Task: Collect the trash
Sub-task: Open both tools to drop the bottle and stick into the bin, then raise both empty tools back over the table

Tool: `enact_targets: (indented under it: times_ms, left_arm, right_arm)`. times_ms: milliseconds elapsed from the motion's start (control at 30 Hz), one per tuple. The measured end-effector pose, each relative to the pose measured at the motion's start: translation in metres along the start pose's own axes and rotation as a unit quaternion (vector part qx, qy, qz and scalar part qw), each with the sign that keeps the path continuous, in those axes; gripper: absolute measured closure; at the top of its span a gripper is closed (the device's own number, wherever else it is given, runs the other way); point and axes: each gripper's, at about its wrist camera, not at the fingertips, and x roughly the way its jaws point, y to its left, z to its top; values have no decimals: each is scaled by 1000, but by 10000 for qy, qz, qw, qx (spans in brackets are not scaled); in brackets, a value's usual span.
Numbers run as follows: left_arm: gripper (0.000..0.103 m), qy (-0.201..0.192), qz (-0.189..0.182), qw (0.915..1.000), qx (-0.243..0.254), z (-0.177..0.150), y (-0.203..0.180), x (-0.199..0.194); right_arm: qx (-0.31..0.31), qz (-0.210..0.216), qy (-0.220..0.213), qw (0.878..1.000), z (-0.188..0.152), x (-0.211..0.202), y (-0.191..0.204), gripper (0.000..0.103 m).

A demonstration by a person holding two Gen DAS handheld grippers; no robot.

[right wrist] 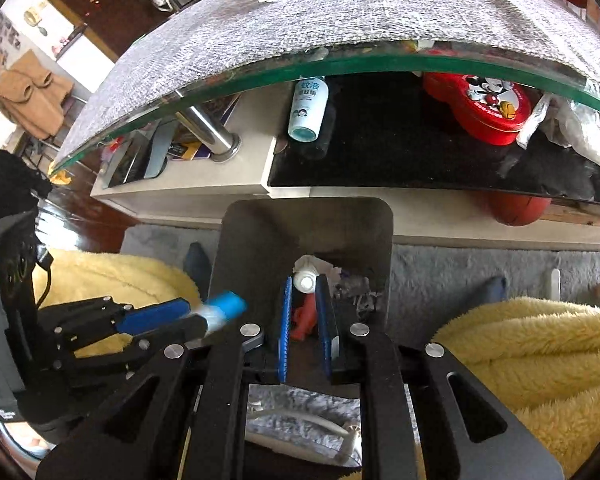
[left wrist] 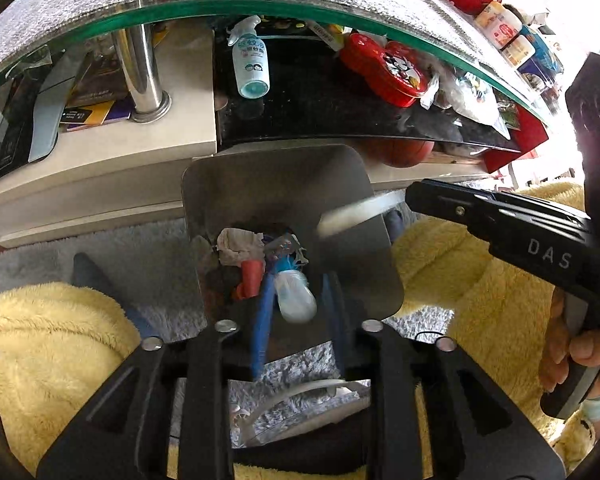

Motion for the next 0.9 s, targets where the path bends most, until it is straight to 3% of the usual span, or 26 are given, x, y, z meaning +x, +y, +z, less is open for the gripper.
enact_targets:
  times_ms: [67, 133, 200, 333, 400, 567, 900]
  left_arm:
    - [72, -1, 37, 10000, 5, 0, 0, 0]
    - [64, -30, 71, 10000, -23, 1, 2, -2]
    - [59, -79, 118, 9999, -31, 3, 4, -5]
    - [40, -191, 172, 9997, -36, 7, 5, -12]
    - [33, -265, 197, 9994, -45, 11, 7, -17]
    - [22, -446, 196, 9987, -144, 24, 14, -30]
    - [21, -886, 301, 9956, -78, 69, 19, -60]
  right_arm:
    - [30, -50, -24, 10000, 2, 0, -1, 87]
    - [63, -95, -66, 9999, 3, -1, -3, 80]
    - [82, -183, -150, 9997, 4, -4, -5, 55]
    - [151, -380, -328, 9986, 10, -13, -13, 39]
    - [170, -564, -459, 9972, 15, -20, -17, 22]
    - [306, -562, -630, 9960, 29, -33, -28, 19]
    - [312, -639, -1111, 9913, 70, -62, -31, 18]
